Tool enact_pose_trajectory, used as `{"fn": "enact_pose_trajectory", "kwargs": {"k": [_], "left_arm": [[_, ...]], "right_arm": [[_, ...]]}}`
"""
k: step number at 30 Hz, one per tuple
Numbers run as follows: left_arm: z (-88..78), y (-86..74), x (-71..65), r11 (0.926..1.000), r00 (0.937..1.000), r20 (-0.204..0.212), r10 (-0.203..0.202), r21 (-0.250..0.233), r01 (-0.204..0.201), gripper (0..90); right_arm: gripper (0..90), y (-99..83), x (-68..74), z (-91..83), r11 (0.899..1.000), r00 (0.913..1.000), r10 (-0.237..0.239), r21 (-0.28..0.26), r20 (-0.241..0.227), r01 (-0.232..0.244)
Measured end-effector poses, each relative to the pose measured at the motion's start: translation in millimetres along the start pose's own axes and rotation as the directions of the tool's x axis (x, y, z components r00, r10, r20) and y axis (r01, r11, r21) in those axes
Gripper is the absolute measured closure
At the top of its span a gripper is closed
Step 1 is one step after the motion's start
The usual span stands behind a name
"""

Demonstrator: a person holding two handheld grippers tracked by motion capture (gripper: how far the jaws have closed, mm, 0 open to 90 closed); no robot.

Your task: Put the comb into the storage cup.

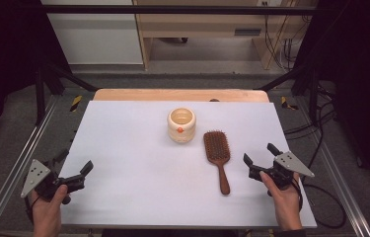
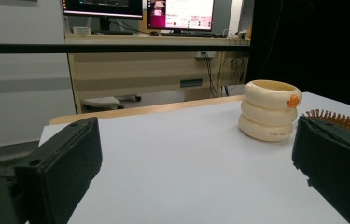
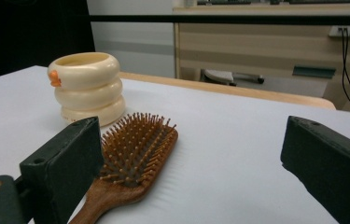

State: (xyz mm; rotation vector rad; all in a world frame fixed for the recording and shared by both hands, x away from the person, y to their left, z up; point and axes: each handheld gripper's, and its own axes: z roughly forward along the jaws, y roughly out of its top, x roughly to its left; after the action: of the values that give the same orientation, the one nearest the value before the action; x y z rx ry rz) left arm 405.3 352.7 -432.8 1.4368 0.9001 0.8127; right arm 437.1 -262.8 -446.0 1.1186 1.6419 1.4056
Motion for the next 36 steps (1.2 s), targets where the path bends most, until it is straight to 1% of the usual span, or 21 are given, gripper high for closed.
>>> {"fn": "enact_pose_trajectory", "kwargs": {"k": [3, 7, 9, 11, 13, 14, 15, 17, 18, 22, 24, 25, 27, 28, 29, 31, 32, 33, 34, 35, 36], "left_arm": [[0.2, -0.1, 0.2, 1.0000, 1.0000, -0.001, 0.000, 0.003, 0.000, 1.8], [1.1, -0.4, 0.1, 1.0000, 1.0000, -0.003, -0.002, 0.006, 0.002, 1.9], [1.7, -0.6, -0.1, 1.0000, 1.0000, -0.005, -0.001, 0.009, 0.001, 2.0], [1.9, -0.8, 0.1, 0.9999, 1.0000, -0.008, 0.000, 0.011, 0.000, 2.0], [2.1, -1.1, 0.2, 0.9999, 1.0000, -0.009, 0.002, 0.016, -0.002, 2.0], [2.1, -1.1, 0.2, 0.9999, 1.0000, -0.009, 0.002, 0.016, -0.002, 2.0], [2.2, -1.2, 0.1, 0.9999, 0.9999, -0.010, 0.002, 0.017, -0.001, 2.0], [2.5, -1.4, -0.3, 0.9998, 0.9999, -0.011, -0.001, 0.019, 0.001, 2.1], [2.5, -1.4, -0.4, 0.9998, 0.9999, -0.010, -0.001, 0.020, 0.001, 2.1], [2.8, -1.4, -0.6, 0.9998, 0.9999, -0.011, 0.000, 0.022, 0.000, 2.2], [3.0, -1.6, -0.6, 0.9997, 0.9999, -0.012, 0.000, 0.023, 0.001, 2.2], [3.1, -1.5, -0.7, 0.9997, 0.9999, -0.012, 0.001, 0.024, 0.000, 2.2], [3.1, -1.6, -0.9, 0.9997, 0.9999, -0.011, 0.000, 0.024, 0.000, 2.3], [3.1, -1.6, -1.0, 0.9997, 0.9999, -0.011, 0.000, 0.025, 0.000, 2.3], [3.2, -1.6, -1.0, 0.9997, 0.9999, -0.011, 0.000, 0.025, 0.000, 2.3], [3.4, -1.7, -1.1, 0.9996, 1.0000, -0.009, -0.001, 0.027, 0.001, 2.3], [3.6, -1.8, -1.1, 0.9996, 1.0000, -0.008, 0.000, 0.029, 0.001, 2.3], [3.6, -1.8, -1.1, 0.9996, 1.0000, -0.008, 0.000, 0.029, 0.001, 2.3], [3.8, -1.9, -1.2, 0.9995, 1.0000, -0.007, 0.000, 0.031, 0.000, 2.2], [3.8, -1.9, -1.2, 0.9995, 1.0000, -0.007, 0.000, 0.031, 0.000, 2.2], [3.8, -1.9, -1.2, 0.9995, 1.0000, -0.007, 0.000, 0.031, 0.000, 2.2]], "right_arm": [[6.2, 0.5, 3.1, 3.0, 0.999, 0.9998, 0.010, 0.030, 0.015, -0.011], [7.0, 2.5, 8.8, 5.5, 0.999, 0.9998, 0.015, 0.037, 0.015, -0.016], [7.8, 4.0, 15.9, 7.0, 0.998, 0.9997, 0.019, 0.061, 0.015, -0.020], [8.2, 4.6, 18.9, 7.3, 0.998, 0.9999, 0.014, 0.063, 0.008, -0.014], [9.6, 6.9, 28.9, 8.6, 0.996, 1.0000, 0.007, 0.092, 0.001, -0.007], [9.6, 6.9, 28.9, 8.6, 0.996, 1.0000, 0.007, 0.092, 0.001, -0.007], [10.9, 7.8, 35.5, 10.3, 0.993, 1.0000, 0.001, 0.119, -0.005, 0.000], [11.2, 7.5, 38.6, 11.7, 0.991, 1.0000, 0.001, 0.137, -0.009, 0.001], [11.9, 6.9, 44.7, 14.7, 0.986, 0.9996, 0.001, 0.167, -0.027, 0.004], [13.7, 6.8, 53.7, 18.4, 0.982, 0.9984, -0.010, 0.187, -0.055, 0.020], [14.1, 5.7, 60.5, 21.7, 0.978, 0.9967, -0.023, 0.207, -0.077, 0.039], [14.1, 5.7, 60.5, 21.7, 0.978, 0.9967, -0.023, 0.207, -0.077, 0.039], [16.4, 4.4, 67.0, 25.1, 0.971, 0.9943, -0.026, 0.233, -0.104, 0.049], [16.4, 4.4, 67.0, 25.1, 0.971, 0.9943, -0.026, 0.233, -0.104, 0.049], [18.7, 4.0, 71.5, 26.6, 0.966, 0.9922, -0.034, 0.250, -0.120, 0.063], [20.8, 4.0, 73.5, 26.9, 0.965, 0.9910, -0.037, 0.254, -0.129, 0.069], [25.9, 4.1, 77.7, 27.4, 0.962, 0.9879, -0.037, 0.262, -0.151, 0.076], [25.9, 4.1, 77.7, 27.4, 0.962, 0.9879, -0.037, 0.262, -0.151, 0.076], [30.1, 3.7, 81.3, 28.5, 0.959, 0.9845, -0.040, 0.272, -0.171, 0.086], [30.1, 3.7, 81.3, 28.5, 0.959, 0.9845, -0.040, 0.272, -0.171, 0.086], [35.8, 2.9, 85.7, 29.6, 0.955, 0.9789, -0.048, 0.279, -0.199, 0.103]]}}
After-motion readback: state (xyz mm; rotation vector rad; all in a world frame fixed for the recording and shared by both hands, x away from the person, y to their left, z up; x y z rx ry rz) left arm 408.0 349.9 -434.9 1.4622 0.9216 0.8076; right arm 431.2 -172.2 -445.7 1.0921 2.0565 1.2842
